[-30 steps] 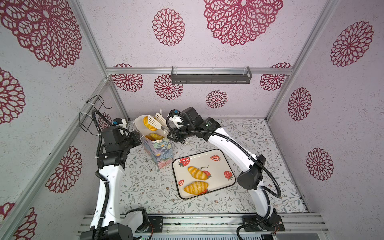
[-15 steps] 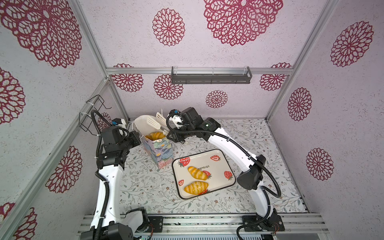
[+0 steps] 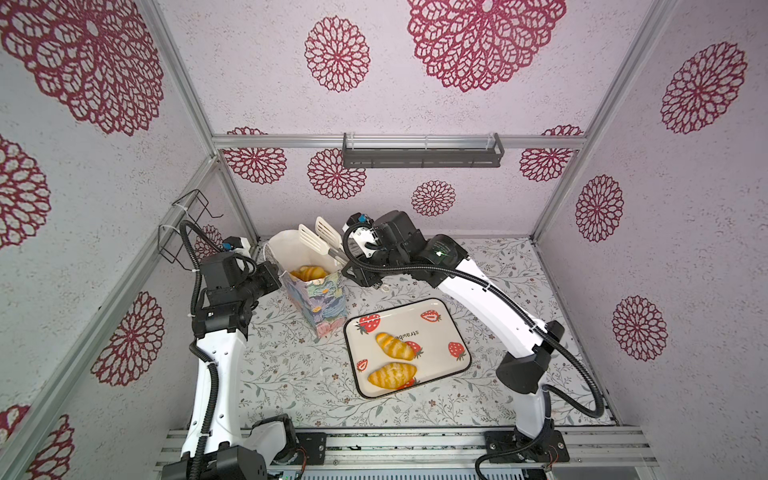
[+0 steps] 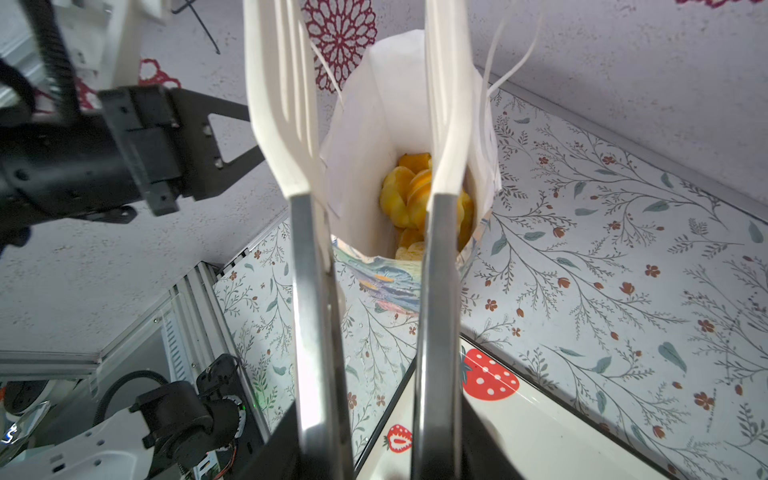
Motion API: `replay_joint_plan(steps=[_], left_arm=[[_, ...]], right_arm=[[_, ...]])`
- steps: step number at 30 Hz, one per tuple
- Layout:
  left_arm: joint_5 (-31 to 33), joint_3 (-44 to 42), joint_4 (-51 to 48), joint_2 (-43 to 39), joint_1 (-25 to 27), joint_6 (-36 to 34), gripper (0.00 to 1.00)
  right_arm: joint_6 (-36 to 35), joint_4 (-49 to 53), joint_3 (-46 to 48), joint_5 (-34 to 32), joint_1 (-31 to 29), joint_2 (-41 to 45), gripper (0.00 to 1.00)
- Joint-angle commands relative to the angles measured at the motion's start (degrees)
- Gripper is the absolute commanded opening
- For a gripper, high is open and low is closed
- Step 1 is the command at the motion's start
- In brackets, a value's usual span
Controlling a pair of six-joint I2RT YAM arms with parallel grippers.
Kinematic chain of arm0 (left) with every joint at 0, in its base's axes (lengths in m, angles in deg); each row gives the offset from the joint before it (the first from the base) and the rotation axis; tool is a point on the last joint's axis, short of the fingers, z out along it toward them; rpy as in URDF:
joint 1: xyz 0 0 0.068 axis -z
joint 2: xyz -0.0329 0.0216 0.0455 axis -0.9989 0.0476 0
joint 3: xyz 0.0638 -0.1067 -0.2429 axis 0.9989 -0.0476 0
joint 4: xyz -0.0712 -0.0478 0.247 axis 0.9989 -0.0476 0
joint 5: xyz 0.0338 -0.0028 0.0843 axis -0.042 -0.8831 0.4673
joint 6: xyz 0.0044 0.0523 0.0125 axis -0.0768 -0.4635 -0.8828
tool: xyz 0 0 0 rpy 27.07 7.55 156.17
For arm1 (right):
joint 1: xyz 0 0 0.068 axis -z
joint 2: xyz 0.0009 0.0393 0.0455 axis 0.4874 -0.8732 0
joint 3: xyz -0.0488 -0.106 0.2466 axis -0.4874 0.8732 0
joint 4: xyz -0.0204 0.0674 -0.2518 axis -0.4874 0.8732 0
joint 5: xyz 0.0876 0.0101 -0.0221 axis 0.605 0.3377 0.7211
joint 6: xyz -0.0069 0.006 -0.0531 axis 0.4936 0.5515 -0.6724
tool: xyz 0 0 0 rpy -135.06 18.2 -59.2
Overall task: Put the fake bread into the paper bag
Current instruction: 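Raise the open tongs from the bag and move them over the tray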
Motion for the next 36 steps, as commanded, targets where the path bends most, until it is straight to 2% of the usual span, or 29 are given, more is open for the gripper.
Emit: replay_joint_plan(steps=[1,21,36], left_arm=[[-0.7,-0.6,1.5,0.4,-0.6,0.4,0.00],[-0.3,-0.7,1.7,0.1,-1.1,1.0,0.00],[-0.1,-0.7,1.7,0.2,-1.6,1.1,0.00]], right_arm=[[-1.2,-3.3,3.3,-3.1,-0.1,5.6,0.43],[-1.0,-1.4,26.9,-9.8,0.1,19.0,0.43],[0.0,1.5,38.6,-10.7,0.4,22.8,0.44]])
